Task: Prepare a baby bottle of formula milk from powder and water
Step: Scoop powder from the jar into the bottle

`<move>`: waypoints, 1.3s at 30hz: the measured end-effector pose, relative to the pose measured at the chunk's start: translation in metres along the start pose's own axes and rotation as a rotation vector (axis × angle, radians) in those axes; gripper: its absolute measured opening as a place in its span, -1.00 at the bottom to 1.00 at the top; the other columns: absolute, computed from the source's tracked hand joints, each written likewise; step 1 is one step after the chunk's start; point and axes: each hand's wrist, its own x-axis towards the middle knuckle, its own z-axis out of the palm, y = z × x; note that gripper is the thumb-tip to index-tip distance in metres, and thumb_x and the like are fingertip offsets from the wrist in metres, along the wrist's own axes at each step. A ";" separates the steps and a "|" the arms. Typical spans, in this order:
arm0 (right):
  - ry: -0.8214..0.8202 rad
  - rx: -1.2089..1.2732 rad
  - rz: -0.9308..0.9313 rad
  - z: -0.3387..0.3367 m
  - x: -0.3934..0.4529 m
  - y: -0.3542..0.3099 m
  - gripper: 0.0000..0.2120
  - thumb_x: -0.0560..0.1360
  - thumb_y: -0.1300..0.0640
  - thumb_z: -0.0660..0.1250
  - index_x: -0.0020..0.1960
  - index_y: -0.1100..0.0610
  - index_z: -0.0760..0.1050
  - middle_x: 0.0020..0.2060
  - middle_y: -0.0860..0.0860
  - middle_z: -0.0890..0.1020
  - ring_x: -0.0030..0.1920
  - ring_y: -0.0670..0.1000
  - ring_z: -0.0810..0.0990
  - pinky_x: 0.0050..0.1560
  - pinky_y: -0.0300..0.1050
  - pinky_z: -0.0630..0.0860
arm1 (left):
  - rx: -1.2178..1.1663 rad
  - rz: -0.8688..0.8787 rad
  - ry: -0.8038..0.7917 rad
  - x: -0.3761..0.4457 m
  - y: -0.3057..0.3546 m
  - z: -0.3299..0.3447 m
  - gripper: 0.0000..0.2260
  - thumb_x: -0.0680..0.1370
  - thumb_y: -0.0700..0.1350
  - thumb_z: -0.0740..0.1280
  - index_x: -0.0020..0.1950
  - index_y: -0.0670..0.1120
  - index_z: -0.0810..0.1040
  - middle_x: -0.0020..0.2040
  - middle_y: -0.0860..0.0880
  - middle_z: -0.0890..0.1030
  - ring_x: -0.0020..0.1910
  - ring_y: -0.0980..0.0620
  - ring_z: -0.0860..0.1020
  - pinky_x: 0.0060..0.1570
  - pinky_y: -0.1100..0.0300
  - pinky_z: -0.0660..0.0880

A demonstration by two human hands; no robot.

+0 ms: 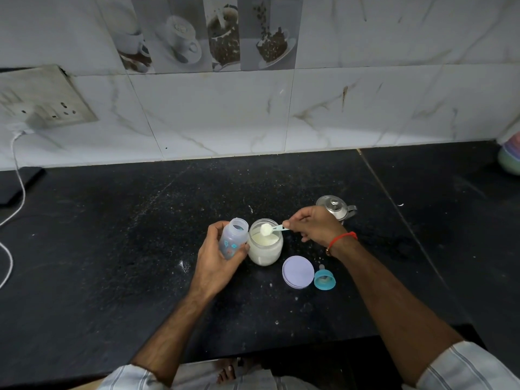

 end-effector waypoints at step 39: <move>0.344 -0.586 -0.851 -0.018 -0.038 -0.042 -0.93 0.57 0.21 0.44 0.02 0.20 0.61 -0.06 0.07 0.57 -0.12 -0.13 0.47 -0.05 -0.27 0.44 | 0.002 0.074 -0.117 0.035 0.048 0.009 -0.50 0.48 0.10 0.54 0.40 0.10 0.54 0.15 0.20 0.67 0.09 0.33 0.62 0.03 0.41 0.56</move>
